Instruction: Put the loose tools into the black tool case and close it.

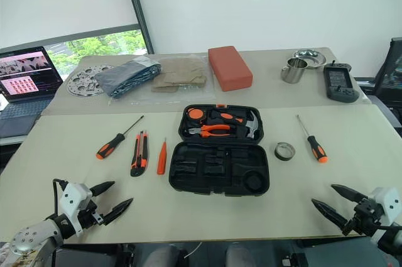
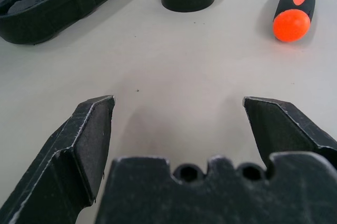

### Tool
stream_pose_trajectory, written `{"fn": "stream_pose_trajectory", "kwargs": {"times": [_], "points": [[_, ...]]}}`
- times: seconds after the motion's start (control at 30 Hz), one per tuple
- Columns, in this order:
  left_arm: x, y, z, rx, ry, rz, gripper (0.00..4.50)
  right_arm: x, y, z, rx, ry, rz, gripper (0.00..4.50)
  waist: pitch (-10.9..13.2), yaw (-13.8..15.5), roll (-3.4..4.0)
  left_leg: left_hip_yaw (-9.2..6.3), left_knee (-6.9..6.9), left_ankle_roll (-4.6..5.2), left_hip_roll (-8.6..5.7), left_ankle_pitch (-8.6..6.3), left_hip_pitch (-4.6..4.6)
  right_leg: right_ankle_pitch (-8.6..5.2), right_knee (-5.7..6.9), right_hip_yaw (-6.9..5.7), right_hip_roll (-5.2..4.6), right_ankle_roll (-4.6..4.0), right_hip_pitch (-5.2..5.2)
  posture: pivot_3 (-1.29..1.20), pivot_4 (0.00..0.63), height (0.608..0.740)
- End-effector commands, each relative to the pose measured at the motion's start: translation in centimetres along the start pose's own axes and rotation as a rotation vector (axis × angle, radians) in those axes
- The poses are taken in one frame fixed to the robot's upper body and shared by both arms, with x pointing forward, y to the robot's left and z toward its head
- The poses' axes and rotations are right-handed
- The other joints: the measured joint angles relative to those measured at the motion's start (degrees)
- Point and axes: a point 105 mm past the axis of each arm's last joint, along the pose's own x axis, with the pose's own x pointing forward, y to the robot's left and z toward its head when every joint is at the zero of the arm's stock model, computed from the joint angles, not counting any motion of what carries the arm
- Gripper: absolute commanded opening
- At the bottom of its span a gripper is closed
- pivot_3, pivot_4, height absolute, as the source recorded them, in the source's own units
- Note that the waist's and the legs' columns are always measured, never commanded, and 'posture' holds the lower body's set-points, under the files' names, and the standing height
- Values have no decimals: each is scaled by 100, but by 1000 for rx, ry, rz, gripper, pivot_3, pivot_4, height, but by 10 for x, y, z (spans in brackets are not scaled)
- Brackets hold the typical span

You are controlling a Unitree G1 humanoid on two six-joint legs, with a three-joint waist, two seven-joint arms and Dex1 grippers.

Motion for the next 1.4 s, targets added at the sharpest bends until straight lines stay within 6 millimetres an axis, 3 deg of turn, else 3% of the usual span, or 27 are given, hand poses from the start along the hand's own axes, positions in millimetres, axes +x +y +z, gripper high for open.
{"fn": "stream_pose_trajectory", "kwargs": {"times": [0.03,0.17,0.33,0.5,0.77,0.9,1.13,1.27,1.4], "points": [[-7,0,-19,-37,69,-22,4492,6,10,18,-32,-85,1,4500,0,2,0,0,0,0,0,0,0,0,0,0,0,0,0,0,150,740],[-8,22,-7,-17,31,-3,4492,14,30,27,-17,-151,-10,4500,0,12,2,-14,-3,-2,17,-1,-3,-11,10,-12,15,-18,-5,0,150,740],[-11,26,-4,-10,14,-11,4492,15,42,31,-24,-156,-3,4500,6,-5,4,-7,0,-2,14,-1,-2,-11,16,-10,6,-15,-10,0,150,740],[-14,31,8,-9,-33,-7,4492,10,41,32,-36,-156,-7,4500,9,-12,-2,-7,-2,-4,15,-2,-5,-11,12,-10,2,-15,-14,0,150,740],[-6,55,85,-99,-340,51,4492,29,58,79,-76,-263,136,4500,14,18,-10,-9,13,-4,18,-1,-23,2,22,-13,3,-5,-49,0,150,740],[32,87,123,-30,-318,99,4492,47,75,109,-121,-273,242,4500,16,79,-16,-11,24,-4,10,0,-16,7,22,-19,14,3,-45,0,150,740],[75,119,114,90,-27,135,4492,55,86,127,-169,-291,275,4500,2,18,-13,-23,21,-6,-14,-7,-26,13,10,-14,34,6,-50,0,150,740],[80,125,101,89,57,166,4492,51,88,124,-173,-284,260,4500,0,13,-13,-35,14,-5,-22,-7,-57,14,10,-18,39,6,-76,0,150,740],[82,124,67,47,205,165,4492,44,88,120,-178,-279,233,4500,1,26,-14,-39,16,-5,-11,-7,-59,14,12,-21,35,6,-77,0,150,740]]}}
